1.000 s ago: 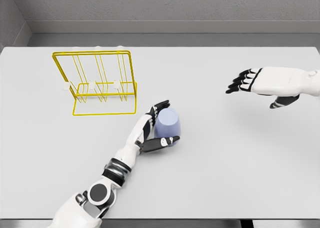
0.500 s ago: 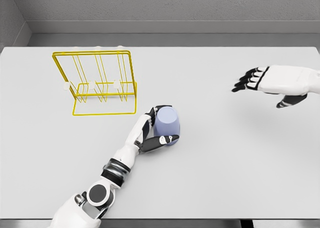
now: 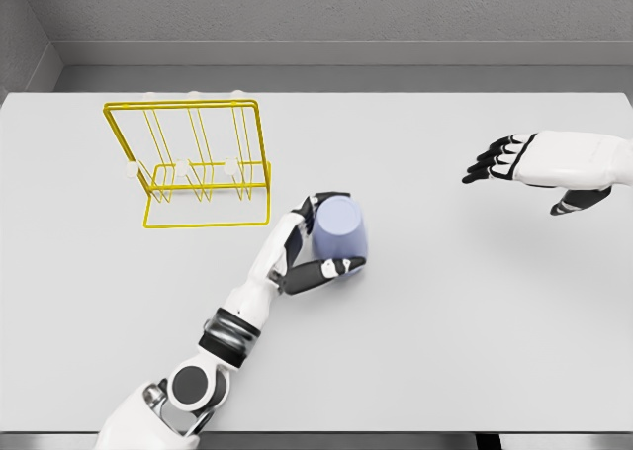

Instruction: Place the cup on the cup holder with both arms

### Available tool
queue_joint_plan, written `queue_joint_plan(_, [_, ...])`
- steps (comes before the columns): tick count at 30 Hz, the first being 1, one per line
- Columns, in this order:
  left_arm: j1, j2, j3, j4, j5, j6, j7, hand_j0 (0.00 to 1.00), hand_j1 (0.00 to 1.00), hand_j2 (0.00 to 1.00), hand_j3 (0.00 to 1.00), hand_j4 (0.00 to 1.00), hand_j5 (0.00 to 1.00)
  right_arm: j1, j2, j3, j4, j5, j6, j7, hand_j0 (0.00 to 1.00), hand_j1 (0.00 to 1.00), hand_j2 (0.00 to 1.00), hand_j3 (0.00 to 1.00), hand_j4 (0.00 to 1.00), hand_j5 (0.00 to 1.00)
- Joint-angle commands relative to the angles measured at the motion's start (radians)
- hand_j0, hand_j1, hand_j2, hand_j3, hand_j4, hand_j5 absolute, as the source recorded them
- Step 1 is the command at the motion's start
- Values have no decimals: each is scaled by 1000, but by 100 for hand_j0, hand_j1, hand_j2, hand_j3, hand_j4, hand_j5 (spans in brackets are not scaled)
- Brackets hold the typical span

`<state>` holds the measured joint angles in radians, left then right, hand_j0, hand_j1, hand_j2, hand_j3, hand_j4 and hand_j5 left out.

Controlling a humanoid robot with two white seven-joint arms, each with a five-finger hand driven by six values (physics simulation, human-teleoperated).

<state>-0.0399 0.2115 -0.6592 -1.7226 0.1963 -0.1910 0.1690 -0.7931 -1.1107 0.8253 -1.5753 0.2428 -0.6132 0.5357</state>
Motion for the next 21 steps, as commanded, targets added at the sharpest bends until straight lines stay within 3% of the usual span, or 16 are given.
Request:
queue_joint_plan(1, [0, 2, 3, -31, 2, -2, 0, 63, 63, 63, 63, 63, 63, 0, 3, 0, 0, -5, 2, 1, 100, 100, 100, 100, 100, 100])
queue_joint_plan(5, [0, 2, 39, -40, 8, -34, 0, 63, 63, 63, 63, 63, 63, 3, 6, 1, 0, -3, 2, 3, 100, 100, 100, 100, 100, 100])
queue_joint_plan(21, [-48, -12, 72, -43, 15, -203, 1, 63, 63, 63, 63, 63, 63, 11, 9, 1, -2, -3, 2, 4, 100, 100, 100, 100, 100, 100])
